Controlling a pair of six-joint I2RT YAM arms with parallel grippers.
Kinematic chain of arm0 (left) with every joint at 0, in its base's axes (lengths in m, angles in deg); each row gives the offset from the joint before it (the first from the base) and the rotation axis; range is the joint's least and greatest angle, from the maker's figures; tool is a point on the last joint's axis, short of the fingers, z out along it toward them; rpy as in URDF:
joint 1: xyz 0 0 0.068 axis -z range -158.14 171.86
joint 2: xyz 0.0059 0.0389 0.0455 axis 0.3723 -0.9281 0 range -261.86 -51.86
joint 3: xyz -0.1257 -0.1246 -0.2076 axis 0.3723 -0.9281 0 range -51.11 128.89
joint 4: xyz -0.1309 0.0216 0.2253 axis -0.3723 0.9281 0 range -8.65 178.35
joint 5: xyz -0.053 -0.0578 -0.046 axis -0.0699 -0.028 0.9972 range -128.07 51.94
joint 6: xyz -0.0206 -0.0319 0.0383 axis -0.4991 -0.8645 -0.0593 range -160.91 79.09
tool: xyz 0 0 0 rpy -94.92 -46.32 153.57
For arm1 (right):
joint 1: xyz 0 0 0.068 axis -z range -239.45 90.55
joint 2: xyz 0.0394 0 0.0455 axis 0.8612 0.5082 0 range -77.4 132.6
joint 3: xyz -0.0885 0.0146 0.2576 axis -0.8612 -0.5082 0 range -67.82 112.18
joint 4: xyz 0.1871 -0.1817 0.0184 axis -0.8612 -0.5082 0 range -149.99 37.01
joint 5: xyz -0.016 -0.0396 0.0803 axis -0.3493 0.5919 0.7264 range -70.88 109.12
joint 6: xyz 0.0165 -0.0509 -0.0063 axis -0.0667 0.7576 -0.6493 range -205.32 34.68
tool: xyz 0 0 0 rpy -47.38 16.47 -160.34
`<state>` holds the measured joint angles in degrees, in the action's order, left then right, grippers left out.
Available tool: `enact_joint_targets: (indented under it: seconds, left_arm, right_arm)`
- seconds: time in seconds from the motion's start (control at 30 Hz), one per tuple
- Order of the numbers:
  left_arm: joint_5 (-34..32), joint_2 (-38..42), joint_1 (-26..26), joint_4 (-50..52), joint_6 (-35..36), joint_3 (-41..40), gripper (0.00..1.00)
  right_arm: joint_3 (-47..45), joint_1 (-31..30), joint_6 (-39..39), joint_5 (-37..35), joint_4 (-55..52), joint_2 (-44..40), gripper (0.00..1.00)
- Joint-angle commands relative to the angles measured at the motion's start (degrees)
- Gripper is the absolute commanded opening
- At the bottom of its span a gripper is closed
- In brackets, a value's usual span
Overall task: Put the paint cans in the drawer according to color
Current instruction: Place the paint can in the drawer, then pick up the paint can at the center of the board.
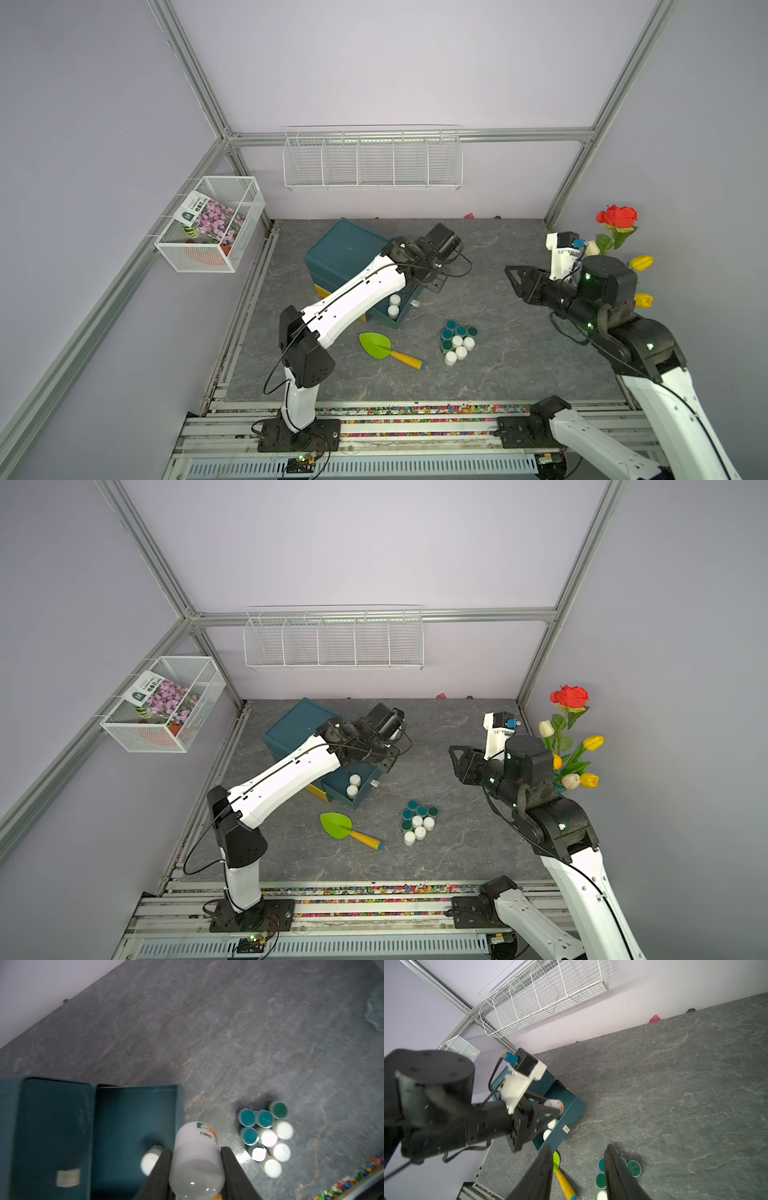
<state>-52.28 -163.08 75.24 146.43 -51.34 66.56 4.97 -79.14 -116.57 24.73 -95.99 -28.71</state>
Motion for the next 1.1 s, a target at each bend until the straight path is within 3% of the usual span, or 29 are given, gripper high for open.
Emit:
enact_joint_targets:
  seconds: [0.0,0.27,0.6,0.93,1.07]
  left_arm:
    - [-2.74,-4.68,-2.41,3.92,-0.37,1.34,0.18]
    - [-5.36,-8.39,-4.59,3.06,-1.03,-1.02,0.17]
    - [-5.91,-7.48,-5.7,0.21,-1.95,-8.44,0.18]
    - [-5.58,-7.04,-6.03,0.34,-3.28,-10.58,0.2]
    - [-4.18,-5.52,-6.02,1.89,-5.53,-9.69,0.29]
  right_arm:
    - [0.16,0.18,-0.85,-0.25,0.85,-0.24,0.43]
    - [0.0,0.24,-0.92,-0.25,0.81,-0.42,0.43]
    - [-0.55,0.17,-1.07,0.28,1.06,-0.15,0.43]
    - [-0.55,0.19,-1.1,0.46,1.16,0.15,0.44]
    - [-0.79,0.2,-1.1,0.55,1.41,0.37,0.44]
